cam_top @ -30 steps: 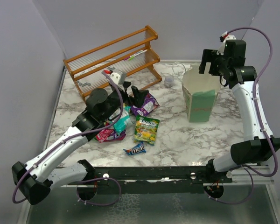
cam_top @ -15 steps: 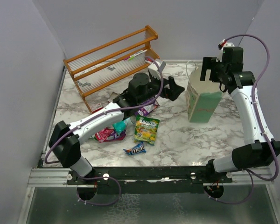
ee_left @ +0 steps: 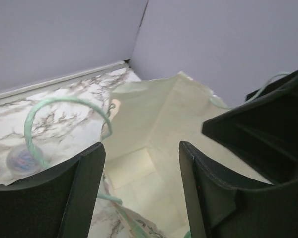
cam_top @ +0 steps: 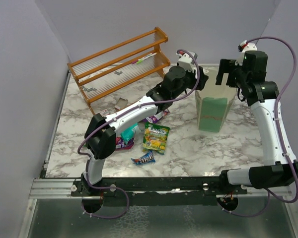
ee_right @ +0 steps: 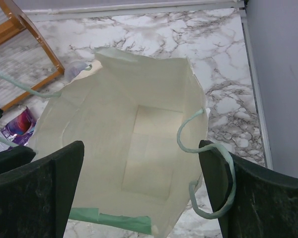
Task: Take the snacks out of the paper bag
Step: Adjust the paper bag at the center of the board.
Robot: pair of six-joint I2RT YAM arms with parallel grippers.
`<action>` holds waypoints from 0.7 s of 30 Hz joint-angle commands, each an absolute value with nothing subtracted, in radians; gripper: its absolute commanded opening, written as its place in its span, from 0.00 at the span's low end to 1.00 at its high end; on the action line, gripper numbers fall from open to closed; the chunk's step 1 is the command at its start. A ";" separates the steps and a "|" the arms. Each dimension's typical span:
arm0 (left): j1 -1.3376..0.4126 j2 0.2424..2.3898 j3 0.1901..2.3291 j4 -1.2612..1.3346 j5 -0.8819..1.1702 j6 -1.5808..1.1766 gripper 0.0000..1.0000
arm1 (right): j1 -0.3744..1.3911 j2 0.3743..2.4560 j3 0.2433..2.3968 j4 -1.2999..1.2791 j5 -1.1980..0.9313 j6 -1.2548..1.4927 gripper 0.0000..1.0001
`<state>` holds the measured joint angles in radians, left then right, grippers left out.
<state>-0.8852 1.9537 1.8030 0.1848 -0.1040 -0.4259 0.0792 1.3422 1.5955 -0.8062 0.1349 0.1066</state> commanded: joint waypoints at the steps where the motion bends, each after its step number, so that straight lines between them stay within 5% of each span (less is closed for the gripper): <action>1: -0.884 1.960 1.840 0.164 -0.176 -0.366 0.62 | 0.080 1.303 1.578 -0.761 0.111 0.089 0.99; 9: -0.883 1.798 1.772 0.153 -0.006 -0.325 0.79 | 0.080 1.294 1.564 -0.747 0.081 0.092 0.99; 14: -0.874 1.707 1.625 0.203 -0.164 -0.376 0.95 | 0.080 1.293 1.563 -0.745 0.074 0.093 0.99; 21: -0.808 1.865 1.750 0.163 -0.039 -0.476 0.94 | 0.080 1.273 1.533 -0.728 0.078 0.094 0.99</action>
